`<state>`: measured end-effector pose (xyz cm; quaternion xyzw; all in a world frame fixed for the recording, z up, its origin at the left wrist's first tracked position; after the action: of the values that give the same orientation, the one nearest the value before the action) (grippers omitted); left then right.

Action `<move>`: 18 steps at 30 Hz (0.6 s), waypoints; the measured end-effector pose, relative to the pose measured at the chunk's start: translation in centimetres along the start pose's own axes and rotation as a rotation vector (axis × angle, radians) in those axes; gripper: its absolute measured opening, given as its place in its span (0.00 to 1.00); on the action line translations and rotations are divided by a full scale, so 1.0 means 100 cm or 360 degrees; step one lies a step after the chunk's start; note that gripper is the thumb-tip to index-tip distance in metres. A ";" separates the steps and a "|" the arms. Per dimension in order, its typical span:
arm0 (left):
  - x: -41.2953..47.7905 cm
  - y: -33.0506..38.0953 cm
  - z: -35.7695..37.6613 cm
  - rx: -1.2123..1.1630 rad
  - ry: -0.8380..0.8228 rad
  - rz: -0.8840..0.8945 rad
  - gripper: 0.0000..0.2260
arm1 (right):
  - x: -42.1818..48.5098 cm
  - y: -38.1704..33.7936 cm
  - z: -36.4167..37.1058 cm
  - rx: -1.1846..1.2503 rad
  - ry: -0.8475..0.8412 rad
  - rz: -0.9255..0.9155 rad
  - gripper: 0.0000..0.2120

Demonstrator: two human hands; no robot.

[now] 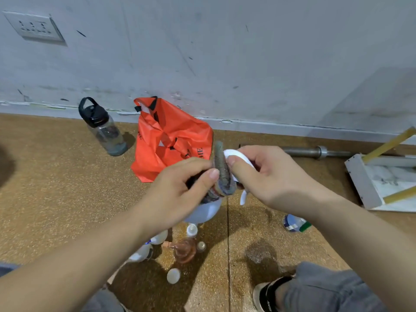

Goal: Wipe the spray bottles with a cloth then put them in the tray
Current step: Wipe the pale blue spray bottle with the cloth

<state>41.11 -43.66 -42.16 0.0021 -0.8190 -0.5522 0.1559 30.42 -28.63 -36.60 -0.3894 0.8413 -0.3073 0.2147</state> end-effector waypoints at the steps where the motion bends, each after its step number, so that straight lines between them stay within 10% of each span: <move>1: 0.001 -0.006 -0.004 -0.0035 -0.0018 -0.0084 0.13 | 0.000 -0.002 -0.001 0.0026 0.0027 -0.0024 0.20; 7: 0.006 -0.018 -0.003 -0.0513 0.0071 -0.0901 0.16 | 0.002 0.002 -0.001 0.0010 0.0127 0.0032 0.19; 11: -0.003 0.009 0.017 0.0330 0.0034 -0.0097 0.19 | 0.005 0.002 0.003 0.0022 0.0126 0.0048 0.20; 14: -0.001 -0.008 0.012 0.0301 -0.0067 -0.0021 0.20 | 0.004 0.001 0.005 0.0042 0.0127 0.0029 0.20; 18: 0.002 -0.040 -0.005 -0.0633 0.0389 -0.0946 0.16 | 0.006 0.006 -0.004 0.0109 0.0289 0.0155 0.20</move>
<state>40.40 -45.69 -45.57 0.2753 -0.6348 -0.7172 0.0829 29.57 -28.67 -36.79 -0.3111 0.8643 -0.3590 0.1656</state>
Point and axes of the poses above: each hand's wrist, its own x-axis towards the middle knuckle, its own z-axis out of the palm, y = z × x, the point moved 4 cm from there along x, towards the middle knuckle, and after that the axes turned 10 degrees about -x, right-handed, at the moved point
